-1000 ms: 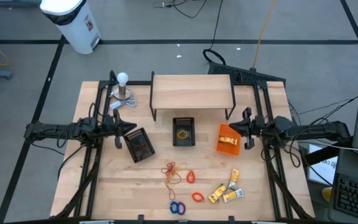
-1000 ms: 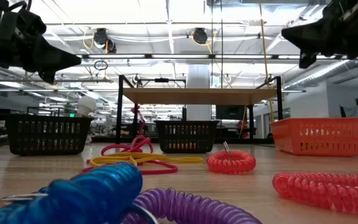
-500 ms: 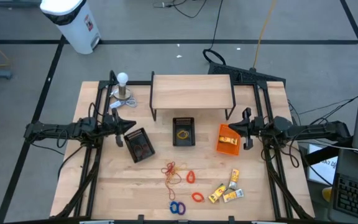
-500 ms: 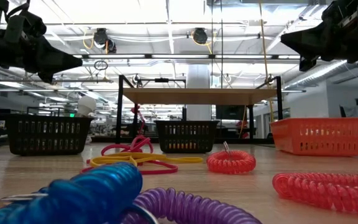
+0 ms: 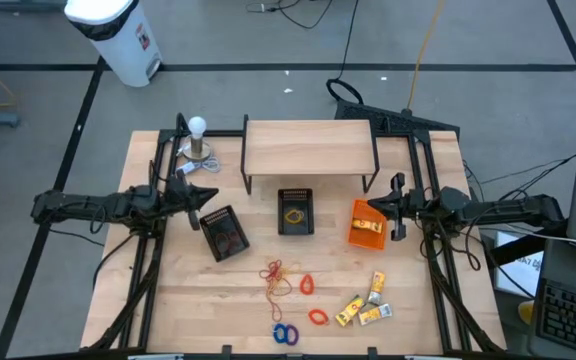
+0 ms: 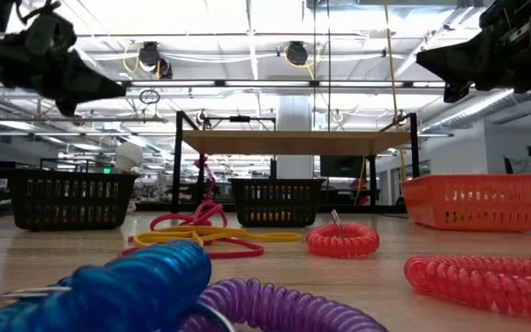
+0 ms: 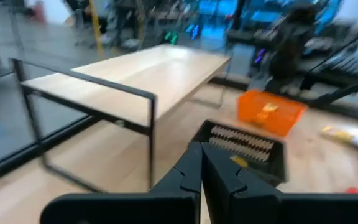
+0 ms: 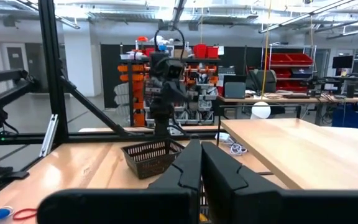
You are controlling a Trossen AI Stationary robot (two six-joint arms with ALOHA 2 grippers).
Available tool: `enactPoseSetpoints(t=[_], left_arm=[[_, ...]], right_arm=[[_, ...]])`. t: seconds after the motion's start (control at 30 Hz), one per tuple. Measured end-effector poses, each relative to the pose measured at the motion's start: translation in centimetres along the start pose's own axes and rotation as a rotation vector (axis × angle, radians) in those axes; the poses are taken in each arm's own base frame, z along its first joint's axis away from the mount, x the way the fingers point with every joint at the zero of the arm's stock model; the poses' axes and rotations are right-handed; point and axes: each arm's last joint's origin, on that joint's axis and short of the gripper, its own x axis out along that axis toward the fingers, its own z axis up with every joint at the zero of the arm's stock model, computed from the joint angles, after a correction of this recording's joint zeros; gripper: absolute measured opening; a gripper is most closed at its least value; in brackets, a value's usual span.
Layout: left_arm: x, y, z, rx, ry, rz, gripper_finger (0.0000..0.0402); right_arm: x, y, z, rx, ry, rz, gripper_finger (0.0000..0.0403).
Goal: Pick & Place Office Desk Supplies
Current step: Put the red rubber band into the left black basket
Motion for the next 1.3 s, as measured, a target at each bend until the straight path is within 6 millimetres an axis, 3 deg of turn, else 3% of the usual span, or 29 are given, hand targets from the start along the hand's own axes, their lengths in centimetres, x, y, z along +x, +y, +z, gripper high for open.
enactPoseSetpoints(t=[0.2, 0.37, 0.6, 0.87, 1.07, 1.3], left_arm=[[1.6, -1.8, 4.4, 0.008, 0.179, -0.001, 0.0003], [4.8, -5.2, 5.5, 0.002, 0.385, -0.070, 0.0002], [9.7, -10.6, 4.1, -0.004, 0.593, -0.058, 0.0028], [14.7, -15.7, 1.0, -0.043, 0.849, -0.204, 0.0145], [17.4, -17.7, -1.4, -0.047, 0.994, -0.253, 0.0219], [19.4, -18.1, -2.8, -0.076, 1.074, -0.171, 0.0241]], right_arm=[[0.0, 0.0, 0.0, 0.000, 0.002, 0.000, 0.0001], [0.0, 0.0, -0.1, -0.001, 0.011, 0.000, 0.0001], [0.1, 0.0, -0.4, -0.004, 0.037, 0.001, 0.0001], [0.1, 0.0, -0.5, -0.003, 0.046, 0.001, 0.0001], [0.1, 0.0, -0.5, -0.003, 0.047, 0.001, 0.0001], [0.2, 0.0, -0.6, 0.024, 0.055, 0.003, 0.0001]])
